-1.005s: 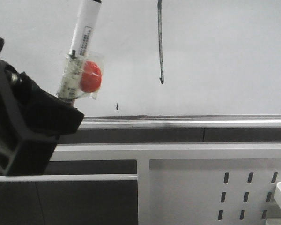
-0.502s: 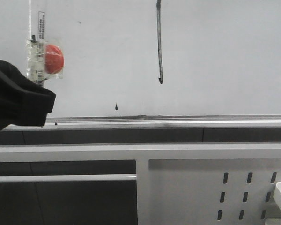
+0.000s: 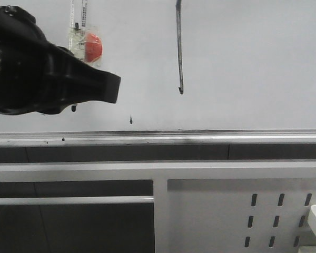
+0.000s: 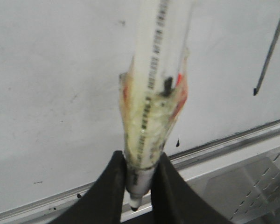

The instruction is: Write number 1 on whiteboard

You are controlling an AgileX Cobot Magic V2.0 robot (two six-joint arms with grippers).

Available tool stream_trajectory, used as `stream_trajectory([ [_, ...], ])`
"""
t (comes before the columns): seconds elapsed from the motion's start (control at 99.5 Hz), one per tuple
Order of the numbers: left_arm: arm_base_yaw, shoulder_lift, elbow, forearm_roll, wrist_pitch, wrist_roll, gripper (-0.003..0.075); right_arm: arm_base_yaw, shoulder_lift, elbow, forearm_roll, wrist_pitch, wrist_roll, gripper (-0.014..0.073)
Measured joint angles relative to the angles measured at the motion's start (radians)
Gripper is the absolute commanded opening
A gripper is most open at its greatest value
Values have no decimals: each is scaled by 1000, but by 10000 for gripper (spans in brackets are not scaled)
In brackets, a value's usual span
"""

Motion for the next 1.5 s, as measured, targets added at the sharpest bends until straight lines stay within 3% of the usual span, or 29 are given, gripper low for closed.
stream_trajectory([
  [0.321,78,41,-30,0,-44,-128,-20,0,0,0,-13,0,0,251],
  [0.663,125,73,-32,8,-128,-150,-20,0,0,0,-24,0,0,252],
  [1.497,174,124,-60,3,-145,-152,-19,0,0,0,-26,4,0,252],
])
